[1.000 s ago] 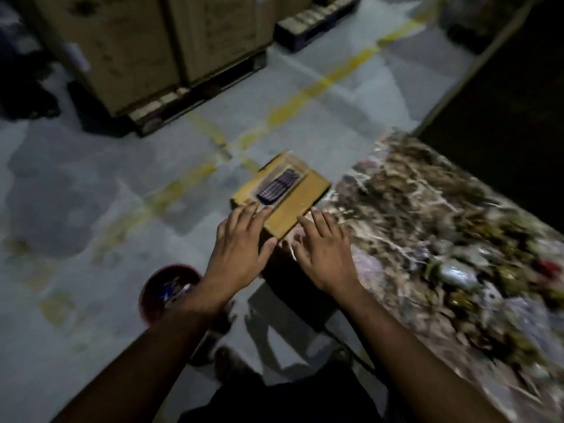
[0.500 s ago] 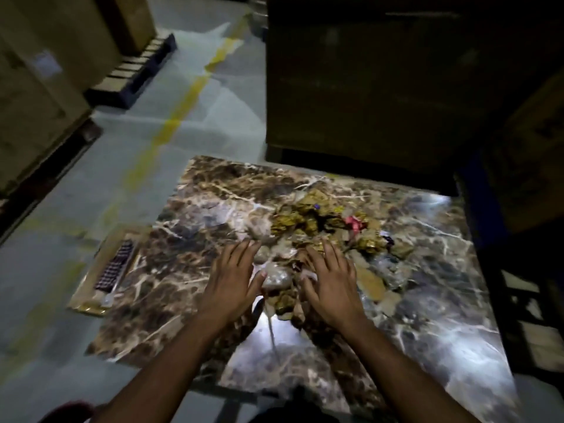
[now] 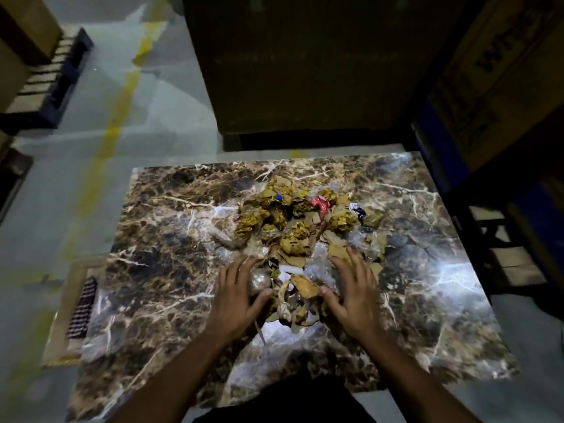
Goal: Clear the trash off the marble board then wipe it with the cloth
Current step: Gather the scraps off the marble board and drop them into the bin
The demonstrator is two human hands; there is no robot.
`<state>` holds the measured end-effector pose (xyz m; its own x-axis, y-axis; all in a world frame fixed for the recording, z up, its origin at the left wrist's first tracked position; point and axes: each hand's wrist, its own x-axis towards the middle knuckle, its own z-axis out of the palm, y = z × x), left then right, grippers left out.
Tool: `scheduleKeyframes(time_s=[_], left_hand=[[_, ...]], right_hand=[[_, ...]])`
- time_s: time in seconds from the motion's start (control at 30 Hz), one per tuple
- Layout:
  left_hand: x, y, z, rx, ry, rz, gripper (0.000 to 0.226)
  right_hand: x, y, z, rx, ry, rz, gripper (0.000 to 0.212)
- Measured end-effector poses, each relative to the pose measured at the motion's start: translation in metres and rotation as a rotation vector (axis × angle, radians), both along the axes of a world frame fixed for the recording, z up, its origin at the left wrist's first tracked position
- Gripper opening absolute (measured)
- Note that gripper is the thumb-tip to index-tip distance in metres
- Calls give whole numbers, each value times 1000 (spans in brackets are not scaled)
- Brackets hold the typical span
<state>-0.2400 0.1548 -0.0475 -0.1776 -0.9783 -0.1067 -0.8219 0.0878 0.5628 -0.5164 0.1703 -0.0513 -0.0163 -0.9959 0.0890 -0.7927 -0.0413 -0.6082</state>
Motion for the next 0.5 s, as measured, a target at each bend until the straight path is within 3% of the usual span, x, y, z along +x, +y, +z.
scheduleKeyframes(time_s=[0.27,0.5], left_hand=[[-37,8,-23,20,165,114,56],[-69,11,-19,38,508,290,39]], right_hand=[[39,-3,-19,126,-86,-69,68],[55,-7,-23,111,-283,-97,58]])
